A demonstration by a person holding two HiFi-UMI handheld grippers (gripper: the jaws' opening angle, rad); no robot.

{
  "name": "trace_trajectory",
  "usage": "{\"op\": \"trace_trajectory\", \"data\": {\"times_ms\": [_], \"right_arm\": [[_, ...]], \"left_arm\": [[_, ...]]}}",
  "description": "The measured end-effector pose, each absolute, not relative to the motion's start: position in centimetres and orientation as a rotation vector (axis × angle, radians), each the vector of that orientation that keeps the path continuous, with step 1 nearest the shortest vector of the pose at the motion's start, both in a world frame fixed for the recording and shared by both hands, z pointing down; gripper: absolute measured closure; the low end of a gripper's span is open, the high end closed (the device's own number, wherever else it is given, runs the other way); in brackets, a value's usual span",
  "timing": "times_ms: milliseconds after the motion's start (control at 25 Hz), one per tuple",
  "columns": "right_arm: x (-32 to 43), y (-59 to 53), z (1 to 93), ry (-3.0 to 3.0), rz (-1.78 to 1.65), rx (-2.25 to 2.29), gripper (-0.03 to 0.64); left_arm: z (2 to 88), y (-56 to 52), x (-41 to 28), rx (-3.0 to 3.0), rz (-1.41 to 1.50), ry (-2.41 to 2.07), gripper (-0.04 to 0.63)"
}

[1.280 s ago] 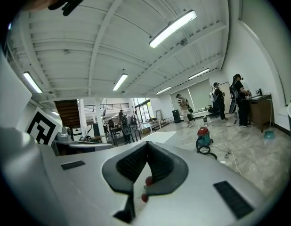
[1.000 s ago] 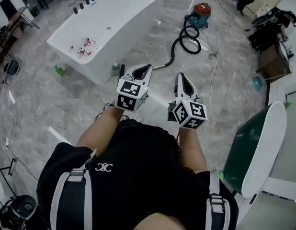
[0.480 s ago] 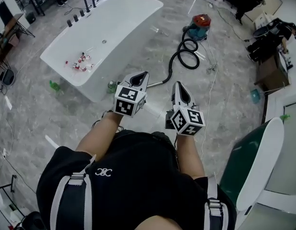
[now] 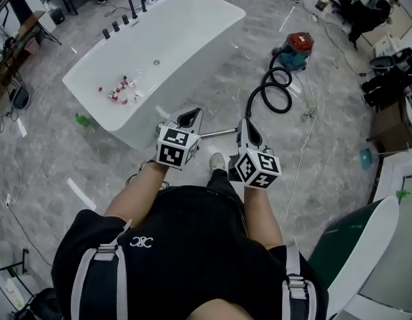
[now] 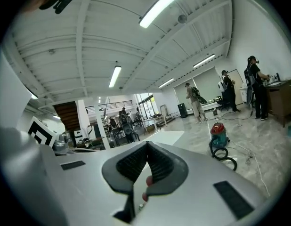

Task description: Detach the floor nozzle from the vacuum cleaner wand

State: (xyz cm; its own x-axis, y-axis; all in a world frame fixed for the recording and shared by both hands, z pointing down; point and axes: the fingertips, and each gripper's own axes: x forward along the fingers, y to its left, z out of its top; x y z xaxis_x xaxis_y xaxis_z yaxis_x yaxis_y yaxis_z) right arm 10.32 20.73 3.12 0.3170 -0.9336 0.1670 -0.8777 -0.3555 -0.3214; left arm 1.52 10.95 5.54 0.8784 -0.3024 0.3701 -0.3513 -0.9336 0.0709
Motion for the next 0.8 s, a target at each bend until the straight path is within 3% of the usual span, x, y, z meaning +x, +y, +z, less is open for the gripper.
{"op": "trace_trajectory", "data": {"times_ms": [520,800], "right_arm": [[23.2,5.1,2.6,2.035,-0.502,-2.228,0.612],[25.2,0.0,8.3,2.27,-0.647,-2.109,0.612]], "left_arm": [[6.0,-1.5,13.0,2.761,0.504,-0.82,0.594],[9.8,-4.8,13.5,2.606,0.505,-0.919,0.594]]}}
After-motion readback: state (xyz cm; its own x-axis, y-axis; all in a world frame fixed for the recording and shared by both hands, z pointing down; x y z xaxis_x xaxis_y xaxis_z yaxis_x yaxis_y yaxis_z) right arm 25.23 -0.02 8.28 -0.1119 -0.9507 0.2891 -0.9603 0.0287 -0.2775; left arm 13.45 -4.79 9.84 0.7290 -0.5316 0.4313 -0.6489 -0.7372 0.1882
